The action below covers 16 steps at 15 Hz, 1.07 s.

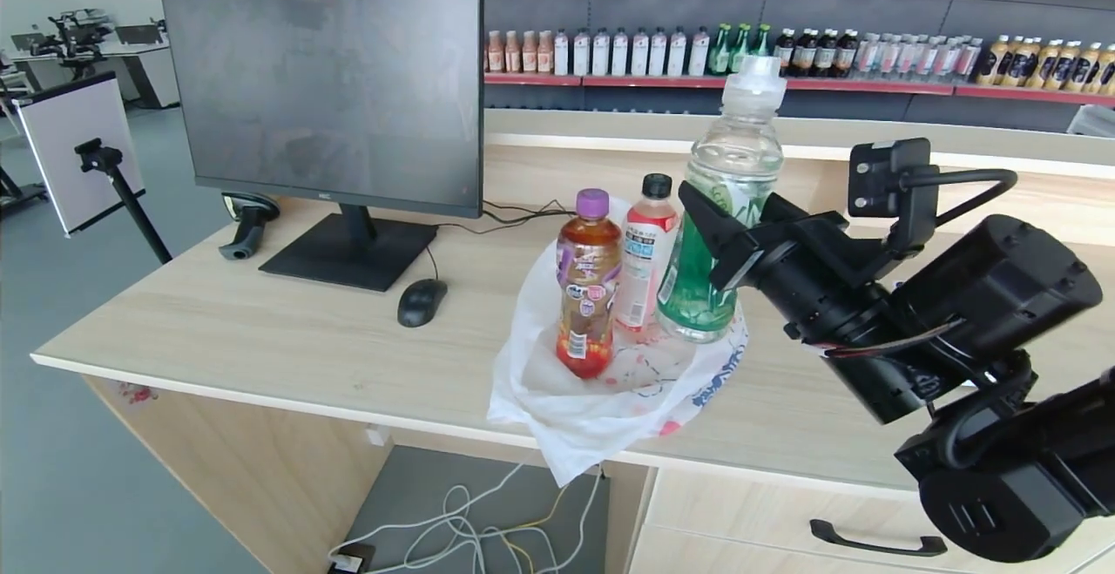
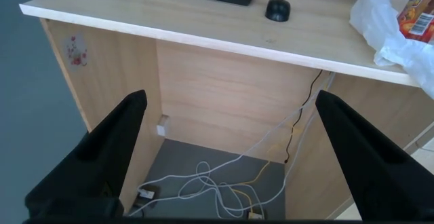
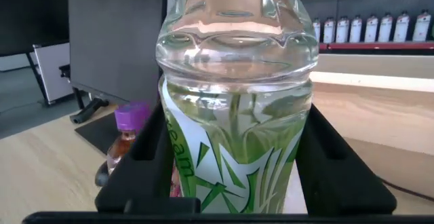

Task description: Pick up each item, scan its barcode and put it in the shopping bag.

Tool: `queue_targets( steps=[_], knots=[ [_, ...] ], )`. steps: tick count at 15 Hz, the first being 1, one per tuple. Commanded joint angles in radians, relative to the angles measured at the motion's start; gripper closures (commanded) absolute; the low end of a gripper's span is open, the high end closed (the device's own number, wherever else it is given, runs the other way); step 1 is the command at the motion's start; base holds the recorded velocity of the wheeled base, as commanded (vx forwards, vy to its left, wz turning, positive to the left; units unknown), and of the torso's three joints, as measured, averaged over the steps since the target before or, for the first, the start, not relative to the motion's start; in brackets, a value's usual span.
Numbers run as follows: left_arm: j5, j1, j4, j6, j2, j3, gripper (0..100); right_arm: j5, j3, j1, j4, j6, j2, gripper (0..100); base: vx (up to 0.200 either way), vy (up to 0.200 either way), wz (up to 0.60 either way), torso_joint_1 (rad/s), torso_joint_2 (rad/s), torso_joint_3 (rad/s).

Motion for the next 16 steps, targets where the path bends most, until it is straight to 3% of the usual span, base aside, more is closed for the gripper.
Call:
queue_targets(
  steps=[1, 8, 16],
  knots=[
    [0.0, 0.0, -0.001, 0.0, 0.001, 0.0, 0, 0.0, 0.023, 0.018, -0.003, -0.002, 0.033, 100, 0.0, 0.0, 0.0, 0.0, 0.0, 0.0],
    [0.0, 0.0, -0.002, -0.002, 0.001, 0.0, 0, -0.002, 0.006, 0.07, -0.003, -0.021, 0.139, 100, 0.0, 0.0, 0.0, 0.0, 0.0, 0.0],
    [0.0, -0.001, -0.002, -0.002, 0.001, 0.0, 0, -0.002, -0.032, 0.055, -0.003, -0.021, 0.183, 100, 0.0, 0.0, 0.0, 0.0, 0.0, 0.0]
  ],
)
